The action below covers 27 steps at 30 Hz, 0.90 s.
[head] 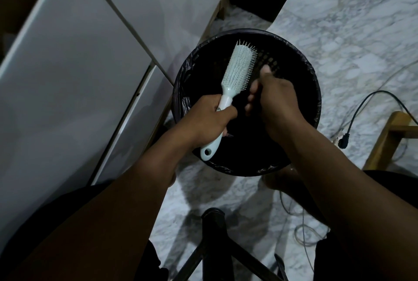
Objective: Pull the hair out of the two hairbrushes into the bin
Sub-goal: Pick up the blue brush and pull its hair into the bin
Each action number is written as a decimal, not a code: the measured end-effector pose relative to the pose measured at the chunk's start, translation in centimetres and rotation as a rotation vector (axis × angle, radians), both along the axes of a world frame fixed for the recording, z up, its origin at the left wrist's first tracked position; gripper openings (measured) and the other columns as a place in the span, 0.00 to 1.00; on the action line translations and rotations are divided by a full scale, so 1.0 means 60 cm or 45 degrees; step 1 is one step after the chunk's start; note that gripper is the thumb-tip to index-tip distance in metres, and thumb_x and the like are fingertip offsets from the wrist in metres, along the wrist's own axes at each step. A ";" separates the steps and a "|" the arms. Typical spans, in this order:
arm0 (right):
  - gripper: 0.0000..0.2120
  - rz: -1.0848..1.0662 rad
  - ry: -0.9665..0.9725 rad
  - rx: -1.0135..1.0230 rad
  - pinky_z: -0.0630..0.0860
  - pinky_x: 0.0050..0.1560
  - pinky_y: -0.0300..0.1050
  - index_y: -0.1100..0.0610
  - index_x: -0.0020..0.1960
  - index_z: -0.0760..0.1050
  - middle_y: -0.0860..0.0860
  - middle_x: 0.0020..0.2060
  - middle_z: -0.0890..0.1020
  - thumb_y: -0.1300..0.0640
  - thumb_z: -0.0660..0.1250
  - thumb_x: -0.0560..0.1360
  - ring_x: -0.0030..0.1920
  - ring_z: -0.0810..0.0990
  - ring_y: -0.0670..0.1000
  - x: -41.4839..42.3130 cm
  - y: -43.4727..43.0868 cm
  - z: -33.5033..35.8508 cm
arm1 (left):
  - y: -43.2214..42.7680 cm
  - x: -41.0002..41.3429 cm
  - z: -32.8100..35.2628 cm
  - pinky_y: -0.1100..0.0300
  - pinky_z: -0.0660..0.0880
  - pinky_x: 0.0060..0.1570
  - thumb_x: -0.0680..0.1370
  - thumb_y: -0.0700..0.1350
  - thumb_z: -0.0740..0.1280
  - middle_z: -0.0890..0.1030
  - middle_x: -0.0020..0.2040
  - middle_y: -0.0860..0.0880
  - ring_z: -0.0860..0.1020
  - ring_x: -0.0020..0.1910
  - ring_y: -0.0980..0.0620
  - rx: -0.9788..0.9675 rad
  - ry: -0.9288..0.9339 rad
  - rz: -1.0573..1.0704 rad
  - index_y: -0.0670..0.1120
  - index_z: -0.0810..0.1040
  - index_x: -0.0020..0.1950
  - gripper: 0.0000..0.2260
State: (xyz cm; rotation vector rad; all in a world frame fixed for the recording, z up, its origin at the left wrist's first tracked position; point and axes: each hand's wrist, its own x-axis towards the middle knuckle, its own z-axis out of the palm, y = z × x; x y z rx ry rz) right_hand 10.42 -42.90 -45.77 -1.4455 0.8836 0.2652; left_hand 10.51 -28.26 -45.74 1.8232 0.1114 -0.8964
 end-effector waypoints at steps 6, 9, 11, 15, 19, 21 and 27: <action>0.29 0.003 -0.114 0.020 0.84 0.40 0.45 0.60 0.64 0.73 0.56 0.55 0.84 0.42 0.75 0.73 0.49 0.87 0.51 0.004 -0.003 -0.018 | -0.004 -0.006 0.000 0.68 0.70 0.24 0.79 0.38 0.66 0.73 0.28 0.50 0.73 0.21 0.59 -0.015 -0.008 -0.054 0.46 0.72 0.37 0.11; 0.29 -0.045 -0.157 -0.040 0.85 0.41 0.48 0.63 0.63 0.76 0.60 0.50 0.87 0.50 0.81 0.69 0.46 0.89 0.55 0.003 -0.001 -0.018 | -0.004 -0.009 0.001 0.68 0.70 0.25 0.80 0.38 0.65 0.74 0.29 0.49 0.74 0.22 0.59 -0.022 0.000 -0.112 0.44 0.71 0.39 0.10; 0.25 -0.071 -0.176 -0.155 0.84 0.40 0.49 0.64 0.56 0.80 0.59 0.44 0.88 0.50 0.81 0.68 0.43 0.89 0.55 0.003 -0.004 -0.020 | -0.004 -0.010 0.001 0.68 0.70 0.25 0.80 0.38 0.65 0.74 0.30 0.49 0.74 0.22 0.59 -0.026 -0.002 -0.122 0.43 0.72 0.40 0.08; 0.19 -0.082 -0.210 -0.205 0.85 0.36 0.50 0.67 0.52 0.82 0.59 0.40 0.87 0.51 0.78 0.72 0.39 0.88 0.53 -0.001 -0.004 -0.021 | -0.004 -0.010 0.001 0.68 0.70 0.25 0.80 0.39 0.66 0.74 0.30 0.49 0.73 0.22 0.60 -0.021 -0.012 -0.130 0.43 0.72 0.41 0.08; 0.12 -0.148 -0.192 -0.210 0.83 0.31 0.45 0.66 0.45 0.81 0.54 0.39 0.85 0.55 0.72 0.78 0.35 0.86 0.47 0.002 -0.003 -0.012 | -0.004 -0.010 0.000 0.67 0.70 0.25 0.79 0.38 0.66 0.73 0.30 0.49 0.73 0.22 0.59 -0.023 -0.016 -0.137 0.42 0.72 0.41 0.08; 0.13 -0.184 -0.166 -0.190 0.83 0.31 0.45 0.63 0.41 0.79 0.54 0.40 0.84 0.55 0.70 0.79 0.36 0.86 0.48 0.004 -0.004 -0.010 | -0.004 -0.010 -0.001 0.67 0.69 0.25 0.79 0.39 0.66 0.73 0.29 0.49 0.73 0.22 0.58 -0.019 -0.025 -0.140 0.43 0.71 0.40 0.09; 0.18 -0.272 -0.053 -0.138 0.84 0.32 0.48 0.60 0.39 0.75 0.58 0.42 0.85 0.50 0.64 0.83 0.38 0.87 0.53 0.004 -0.003 -0.012 | 0.000 -0.010 -0.005 0.63 0.72 0.27 0.79 0.42 0.67 0.74 0.30 0.51 0.74 0.25 0.56 0.041 -0.043 -0.172 0.45 0.73 0.40 0.08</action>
